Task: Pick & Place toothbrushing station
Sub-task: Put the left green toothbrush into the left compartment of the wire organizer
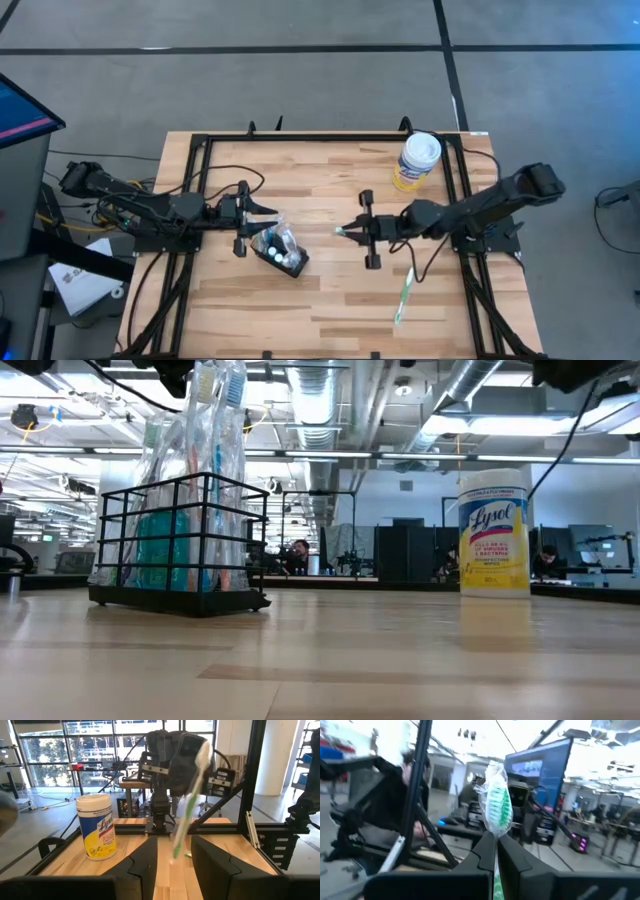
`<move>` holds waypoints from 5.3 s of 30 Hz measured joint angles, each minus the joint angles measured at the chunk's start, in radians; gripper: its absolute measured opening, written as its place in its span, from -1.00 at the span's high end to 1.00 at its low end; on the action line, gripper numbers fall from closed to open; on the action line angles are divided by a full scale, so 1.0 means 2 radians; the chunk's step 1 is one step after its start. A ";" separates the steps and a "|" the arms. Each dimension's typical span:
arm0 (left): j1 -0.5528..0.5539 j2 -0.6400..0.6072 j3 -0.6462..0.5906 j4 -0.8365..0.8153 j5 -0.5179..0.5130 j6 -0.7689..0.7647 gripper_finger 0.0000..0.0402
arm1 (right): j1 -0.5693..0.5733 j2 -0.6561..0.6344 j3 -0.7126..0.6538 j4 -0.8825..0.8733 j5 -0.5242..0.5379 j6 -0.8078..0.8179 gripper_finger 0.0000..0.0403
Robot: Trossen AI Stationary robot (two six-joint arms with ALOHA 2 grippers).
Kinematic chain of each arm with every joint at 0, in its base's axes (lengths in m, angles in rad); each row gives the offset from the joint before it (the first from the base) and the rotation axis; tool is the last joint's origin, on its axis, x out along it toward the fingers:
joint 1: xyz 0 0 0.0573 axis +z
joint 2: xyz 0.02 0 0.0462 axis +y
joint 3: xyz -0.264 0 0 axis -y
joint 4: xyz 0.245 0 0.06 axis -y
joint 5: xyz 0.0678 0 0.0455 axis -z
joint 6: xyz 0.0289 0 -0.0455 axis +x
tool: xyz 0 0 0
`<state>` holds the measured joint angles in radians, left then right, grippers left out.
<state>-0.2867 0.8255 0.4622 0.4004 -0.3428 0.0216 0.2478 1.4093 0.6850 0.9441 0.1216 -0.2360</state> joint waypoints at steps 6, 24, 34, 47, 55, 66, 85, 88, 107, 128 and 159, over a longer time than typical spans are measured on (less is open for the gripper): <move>0.000 0.000 0.000 0.000 0.000 0.000 0.44 | -0.023 0.054 0.009 0.072 -0.034 0.039 1.00; 0.000 0.000 0.000 0.000 0.000 0.000 0.44 | -0.038 0.197 0.066 0.193 -0.077 0.105 1.00; 0.000 0.000 0.000 0.000 0.000 0.000 0.44 | -0.032 0.243 0.101 0.207 -0.089 0.107 1.00; 0.000 0.000 0.000 0.000 0.000 0.000 0.44 | -0.032 0.247 0.103 0.186 -0.092 0.104 1.00; 0.000 0.000 0.000 0.000 0.000 0.000 0.44 | -0.031 0.247 0.103 0.186 -0.102 0.102 1.00; 0.000 0.000 0.000 0.000 0.000 0.000 0.44 | -0.029 0.247 0.103 0.187 -0.102 0.100 1.00; 0.000 0.000 0.000 0.000 0.000 0.000 0.44 | -0.042 0.302 0.133 0.197 -0.113 0.107 0.99; 0.000 0.000 0.000 -0.001 0.000 0.000 0.44 | -0.039 0.300 0.132 0.198 -0.115 0.101 0.99; 0.000 0.000 0.000 -0.002 0.000 0.000 0.44 | -0.047 0.258 0.129 0.128 -0.115 0.092 1.00; 0.000 0.000 0.000 -0.002 0.000 0.000 0.44 | -0.057 0.256 0.129 0.133 -0.115 0.092 1.00; 0.000 0.000 0.000 -0.001 0.000 0.000 0.44 | -0.064 0.282 0.129 0.081 -0.113 0.092 1.00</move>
<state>-0.2864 0.8257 0.4622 0.3974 -0.3431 0.0216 0.1201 1.9724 0.9433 1.1066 -0.1045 -0.0517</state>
